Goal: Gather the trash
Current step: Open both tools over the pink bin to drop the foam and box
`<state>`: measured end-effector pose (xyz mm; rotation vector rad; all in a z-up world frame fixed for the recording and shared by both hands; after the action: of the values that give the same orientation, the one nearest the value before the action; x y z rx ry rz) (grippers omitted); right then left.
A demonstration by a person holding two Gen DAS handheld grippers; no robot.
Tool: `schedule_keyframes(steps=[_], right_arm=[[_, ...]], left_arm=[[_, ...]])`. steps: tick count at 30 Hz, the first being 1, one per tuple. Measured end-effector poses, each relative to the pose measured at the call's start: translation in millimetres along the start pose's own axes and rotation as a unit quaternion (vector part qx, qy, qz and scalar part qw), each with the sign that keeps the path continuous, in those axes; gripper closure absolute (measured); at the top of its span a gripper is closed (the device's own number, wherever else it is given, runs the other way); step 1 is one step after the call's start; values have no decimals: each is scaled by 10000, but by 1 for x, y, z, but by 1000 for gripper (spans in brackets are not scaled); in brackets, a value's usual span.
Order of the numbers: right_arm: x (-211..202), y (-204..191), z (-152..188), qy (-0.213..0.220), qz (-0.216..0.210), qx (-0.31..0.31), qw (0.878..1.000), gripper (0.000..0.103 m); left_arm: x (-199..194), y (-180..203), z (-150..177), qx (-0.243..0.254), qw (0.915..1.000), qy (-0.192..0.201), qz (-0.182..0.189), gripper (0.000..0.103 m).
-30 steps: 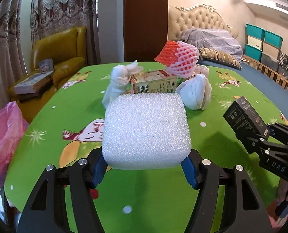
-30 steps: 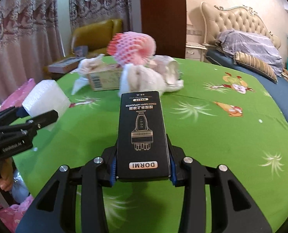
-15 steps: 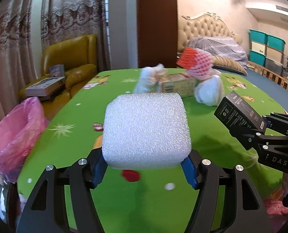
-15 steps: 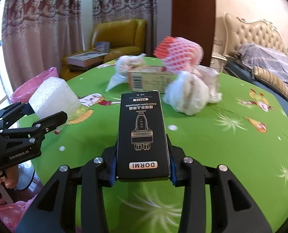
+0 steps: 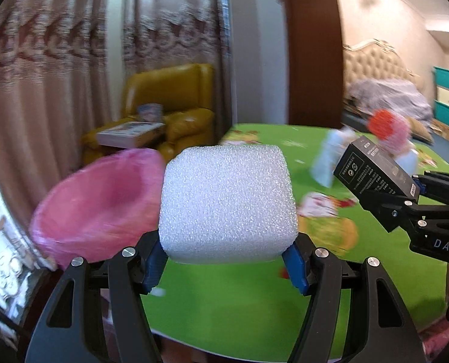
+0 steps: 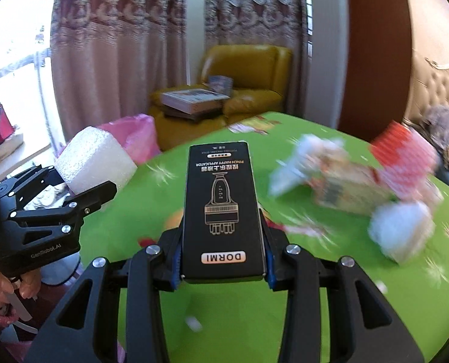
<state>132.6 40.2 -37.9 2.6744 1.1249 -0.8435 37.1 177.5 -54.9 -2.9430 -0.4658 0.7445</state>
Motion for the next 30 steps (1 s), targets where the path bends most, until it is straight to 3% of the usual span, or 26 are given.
schedule_keyframes(steps=[11,18,28,30], right_arm=[[59,-83,-58,150,-764,-469,9959,64],[106,-125,-93,1,-1116,-686,9914,64],[160,-157,-110,-207,-1340,-747,9879,62],[164,-159,-115,-213,-1391,-735,9873,40]], left_arm=[[0,-116,-5,-448,9932,209,-1055,41],[27,-175,-6,-658,9926,113,-1017,41],[72,-220,-5,-977,9888,-237,-1102,40],[72,-229,-5,-1113,9870,-249,-1131,40]])
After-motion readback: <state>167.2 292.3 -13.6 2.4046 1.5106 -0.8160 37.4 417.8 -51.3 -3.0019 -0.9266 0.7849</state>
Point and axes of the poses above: each gripper's, at about its wrist camera, not at the fingertips, and x roughly the way its jaws point, y to its right, z to its underside, the point moved 3 cm from there along x, roughly the way its jaws point, and after that the axes turned 6 degrees about x, right-handed, at the moved point
